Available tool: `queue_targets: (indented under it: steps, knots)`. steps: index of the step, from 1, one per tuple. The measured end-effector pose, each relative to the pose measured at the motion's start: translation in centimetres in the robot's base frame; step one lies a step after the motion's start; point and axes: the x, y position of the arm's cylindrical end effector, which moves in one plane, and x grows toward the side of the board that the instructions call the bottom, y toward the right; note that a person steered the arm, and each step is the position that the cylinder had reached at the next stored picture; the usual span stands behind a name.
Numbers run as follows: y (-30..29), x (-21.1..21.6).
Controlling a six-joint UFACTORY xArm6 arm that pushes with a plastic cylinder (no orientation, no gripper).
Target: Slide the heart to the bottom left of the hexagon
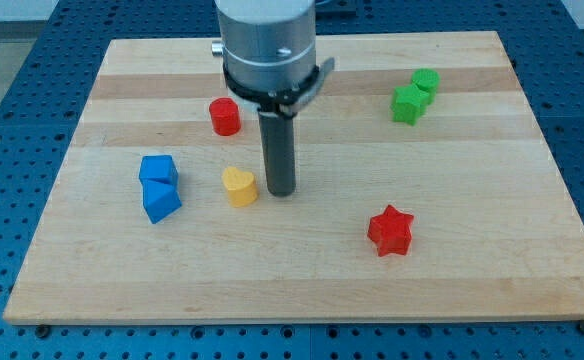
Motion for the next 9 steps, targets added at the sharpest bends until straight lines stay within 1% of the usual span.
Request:
queue_targets:
  steps: [1,3,4,7,9]
  knots:
    - [-1.7,1.1]
    - [-6.9,1.1]
    - [-7.0,0.7]
    - [-7.0,-3.8]
    - [-7.0,-6.0]
